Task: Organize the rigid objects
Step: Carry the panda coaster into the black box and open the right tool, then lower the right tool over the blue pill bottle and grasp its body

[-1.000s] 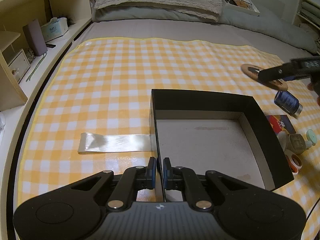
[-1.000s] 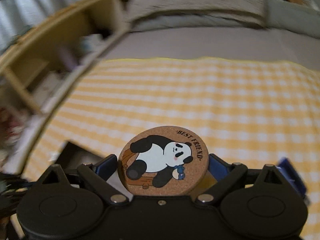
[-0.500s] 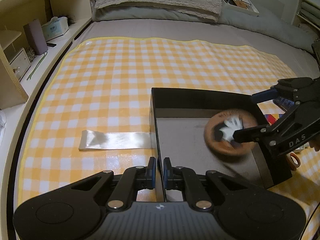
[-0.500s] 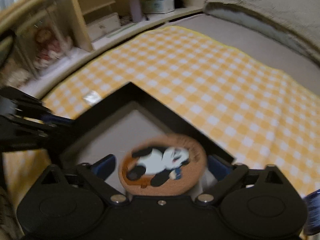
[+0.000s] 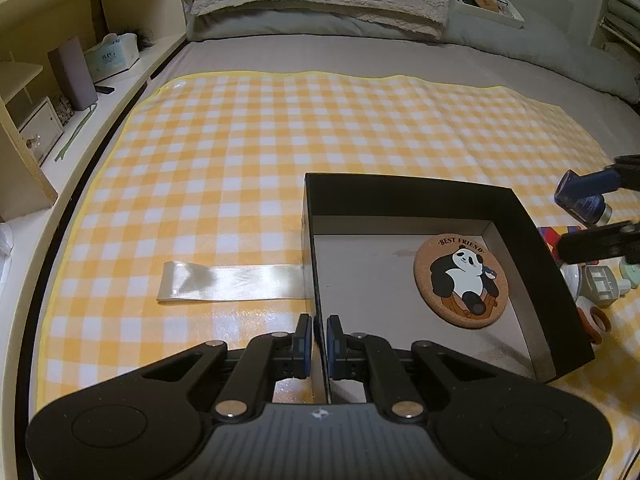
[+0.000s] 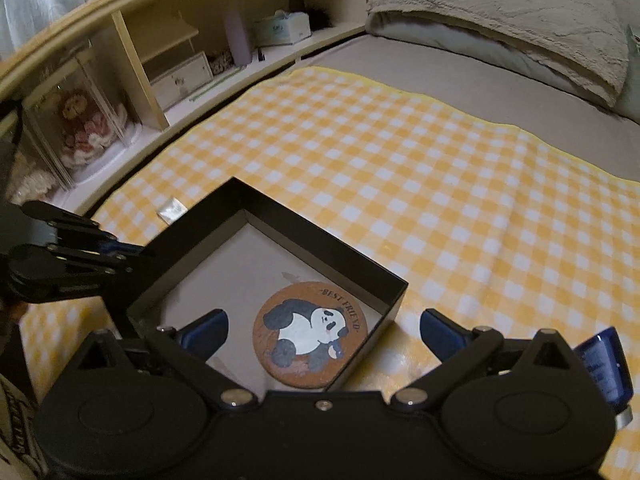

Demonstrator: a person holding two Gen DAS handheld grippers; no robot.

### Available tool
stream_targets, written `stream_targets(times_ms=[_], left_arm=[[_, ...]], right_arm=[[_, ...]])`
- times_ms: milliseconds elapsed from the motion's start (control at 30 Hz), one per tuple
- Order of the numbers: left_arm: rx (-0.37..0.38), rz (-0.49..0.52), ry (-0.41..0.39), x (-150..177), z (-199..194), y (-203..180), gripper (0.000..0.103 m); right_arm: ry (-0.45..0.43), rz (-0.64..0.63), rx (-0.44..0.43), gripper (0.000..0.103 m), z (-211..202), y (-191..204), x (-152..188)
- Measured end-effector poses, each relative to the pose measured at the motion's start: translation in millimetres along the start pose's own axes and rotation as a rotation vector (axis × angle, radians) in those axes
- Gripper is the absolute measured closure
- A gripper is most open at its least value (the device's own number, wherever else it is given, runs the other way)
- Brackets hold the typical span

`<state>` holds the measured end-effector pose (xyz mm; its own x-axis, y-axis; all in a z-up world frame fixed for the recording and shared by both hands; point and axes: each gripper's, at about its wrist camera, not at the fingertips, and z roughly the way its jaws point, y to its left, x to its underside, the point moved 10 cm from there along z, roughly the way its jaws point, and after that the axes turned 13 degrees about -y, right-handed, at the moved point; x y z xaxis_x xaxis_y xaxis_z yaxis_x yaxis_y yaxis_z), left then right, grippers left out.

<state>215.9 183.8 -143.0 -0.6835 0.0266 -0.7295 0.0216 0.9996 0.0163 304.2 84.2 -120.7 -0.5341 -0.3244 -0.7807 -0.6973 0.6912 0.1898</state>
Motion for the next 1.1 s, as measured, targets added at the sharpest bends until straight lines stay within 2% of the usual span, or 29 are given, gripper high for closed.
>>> stream_targets(times_ms=[133, 267, 467, 633, 700, 833, 933, 1100], left_arm=[[-0.002, -0.001, -0.003, 0, 0, 1, 0.095], [-0.003, 0.001, -0.005, 1, -1, 1, 0.095], [-0.004, 0.004, 0.000, 2, -3, 1, 0.095], [-0.006, 0.011, 0.003, 5, -6, 0, 0.095], [-0.006, 0.010, 0.004, 6, -7, 0, 0.095], [-0.008, 0.010, 0.006, 8, -8, 0, 0.095], [-0.009, 0.008, 0.010, 9, -8, 1, 0.095], [-0.010, 0.006, 0.012, 9, -8, 1, 0.095]], right_arm=[[-0.041, 0.012, -0.001, 0.000, -18, -3, -7], [-0.124, 0.045, 0.034, 0.000, -45, -20, -19], [-0.215, 0.182, 0.181, 0.000, -85, -78, -20], [-0.241, 0.282, 0.292, 0.000, -114, -132, -6], [-0.222, 0.282, 0.344, 0.002, -122, -153, 4], [-0.146, 0.245, 0.412, 0.034, -126, -185, 27], [-0.061, 0.187, 0.437, 0.046, -121, -203, 49], [0.026, 0.023, 0.464, 0.049, -110, -215, 73]])
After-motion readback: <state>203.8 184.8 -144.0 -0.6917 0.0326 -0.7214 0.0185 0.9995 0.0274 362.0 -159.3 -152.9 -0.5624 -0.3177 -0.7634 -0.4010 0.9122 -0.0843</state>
